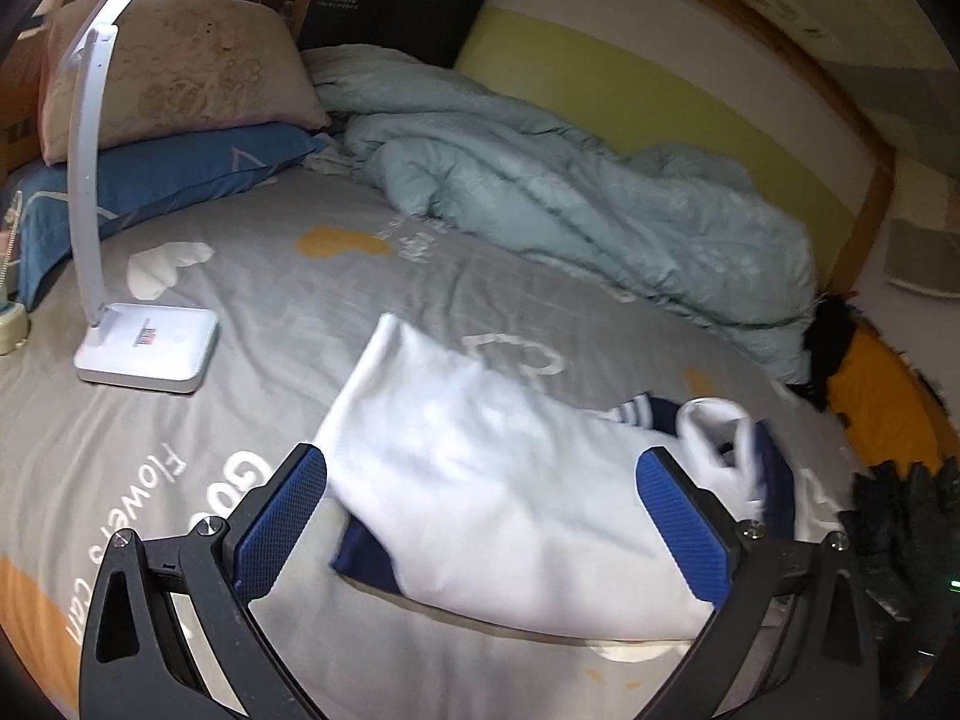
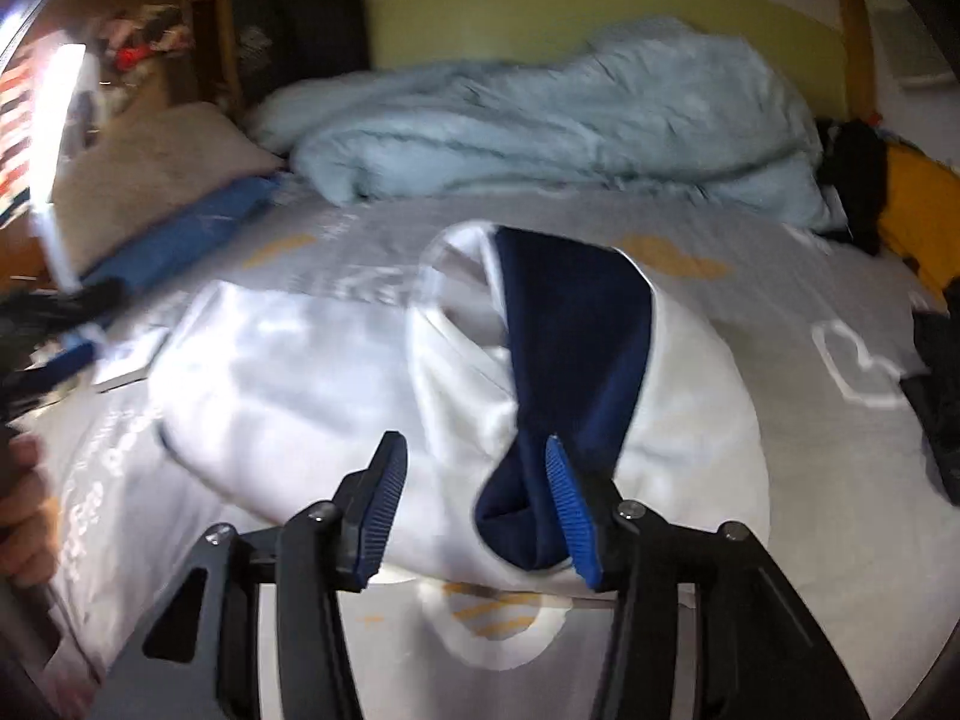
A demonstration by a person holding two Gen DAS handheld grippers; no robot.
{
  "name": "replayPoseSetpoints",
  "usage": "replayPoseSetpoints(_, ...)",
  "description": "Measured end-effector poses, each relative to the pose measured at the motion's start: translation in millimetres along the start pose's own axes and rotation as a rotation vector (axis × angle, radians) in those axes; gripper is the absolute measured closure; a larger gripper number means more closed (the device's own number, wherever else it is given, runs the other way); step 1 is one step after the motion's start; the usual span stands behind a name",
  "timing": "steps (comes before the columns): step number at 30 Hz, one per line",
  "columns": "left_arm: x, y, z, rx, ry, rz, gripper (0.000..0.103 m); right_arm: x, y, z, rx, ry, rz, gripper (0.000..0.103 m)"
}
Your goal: Fold large clothes
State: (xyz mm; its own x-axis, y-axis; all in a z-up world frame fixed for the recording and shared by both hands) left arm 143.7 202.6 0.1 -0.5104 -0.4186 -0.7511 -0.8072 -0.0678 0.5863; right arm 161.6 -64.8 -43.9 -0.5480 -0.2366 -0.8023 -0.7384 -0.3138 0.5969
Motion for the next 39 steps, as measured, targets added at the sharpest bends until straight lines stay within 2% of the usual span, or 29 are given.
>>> replayPoseSetpoints(3,6.5,-21.5,14.2,-0.069,0.024,0.058,0.000,-9.0,16.8,-2.8,-0.005,-0.039,-0.073,0.053)
replayPoseSetpoints(6,20.8,-51.2,36.8,-0.103,0.126,0.172,0.001,-22.9,13.7,-18.6,0.040,-0.099,-0.097,0.053)
replayPoseSetpoints(7,25.3,-57.8,43.0,-0.093,0.164,0.194,0.001,-26.5,7.3,-24.0,0.043,-0.118,-0.080,0.055)
replayPoseSetpoints(8,29.4,-65.0,48.4,-0.072,0.202,0.220,0.002,-26.9,0.9,-27.4,0.028,-0.133,-0.058,0.062)
replayPoseSetpoints(10,37.7,-78.1,55.0,-0.017,0.264,0.275,0.006,-23.7,-28.7,-35.0,-0.055,-0.169,0.053,0.071)
replayPoseSetpoints(12,44.5,-88.1,57.3,0.020,0.299,0.309,0.008,-16.7,-54.0,-39.9,-0.082,-0.206,0.125,0.078)
replayPoseSetpoints(13,44.7,-89.0,56.4,0.018,0.293,0.295,0.008,-13.0,-66.7,-41.8,-0.077,-0.215,0.147,0.085)
replayPoseSetpoints(16,46.1,-93.2,50.5,-0.002,0.248,0.281,0.008,-16.6,-81.5,-42.3,-0.069,-0.223,0.155,0.089)
replayPoseSetpoints(20,44.8,-94.7,50.3,0.011,0.262,0.259,0.010,-24.2,-91.9,-39.2,-0.052,-0.244,0.194,0.089)
replayPoseSetpoints(23,44.5,-97.1,48.6,0.073,0.272,0.270,0.046,-23.7,-91.4,-30.8,-0.018,-0.190,0.205,0.087)
replayPoseSetpoints(24,43.6,-97.0,48.6,0.081,0.291,0.279,0.057,-23.3,-86.9,-27.8,-0.033,-0.171,0.209,0.085)
replayPoseSetpoints(25,40.2,-95.2,47.7,0.091,0.305,0.275,0.062,-23.1,-81.9,-29.8,-0.047,-0.168,0.210,0.084)
replayPoseSetpoints(26,34.8,-92.2,45.7,0.090,0.305,0.257,0.073,-22.3,-71.2,-31.2,-0.075,-0.177,0.205,0.082)
replayPoseSetpoints(28,21.9,-79.7,34.0,0.101,0.255,0.202,0.079,-18.7,-44.3,-35.9,-0.135,-0.204,0.186,0.078)
replayPoseSetpoints(29,14.7,-71.0,23.7,0.099,0.204,0.166,0.081,-16.9,-33.0,-38.7,-0.133,-0.201,0.181,0.072)
replayPoseSetpoints(30,8.4,-60.4,11.0,0.097,0.142,0.132,0.082,-14.4,-20.4,-42.4,-0.117,-0.188,0.178,0.067)
replayPoseSetpoints(31,2.9,-49.6,-2.3,0.102,0.082,0.106,0.083,-11.1,-7.5,-48.2,-0.074,-0.164,0.182,0.055)
replayPoseSetpoints(32,-1.6,-41.8,-11.9,0.115,0.048,0.094,0.084,-5.6,5.3,-56.2,0.008,-0.119,0.203,0.046)
replayPoseSetpoints(33,-6.4,-33.3,-24.2,0.138,0.024,0.089,0.084,1.0,16.5,-63.9,0.070,-0.071,0.219,0.045)
replayPoseSetpoints(36,-17.8,-8.2,-62.3,0.194,-0.031,0.060,0.085,18.8,44.9,-90.8,0.147,0.012,0.196,0.045)
replayPoseSetpoints(39,-23.0,10.9,-112.2,0.230,-0.101,0.018,0.085,28.6,58.9,-131.3,0.212,-0.067,0.177,0.045)
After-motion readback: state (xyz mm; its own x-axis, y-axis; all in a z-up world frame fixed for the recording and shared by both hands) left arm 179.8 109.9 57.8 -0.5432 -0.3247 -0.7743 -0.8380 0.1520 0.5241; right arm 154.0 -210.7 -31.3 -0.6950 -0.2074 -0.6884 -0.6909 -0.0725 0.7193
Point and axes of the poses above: each gripper's, at about its wrist camera, not at the fingertips, and y roughly against the way its jaws point, z to its left, x to its underside, the point moved 4 cm from there along -y, roughly the way its jaws point, and after that the axes turned 1 degree about -x, right-handed, at the moved point
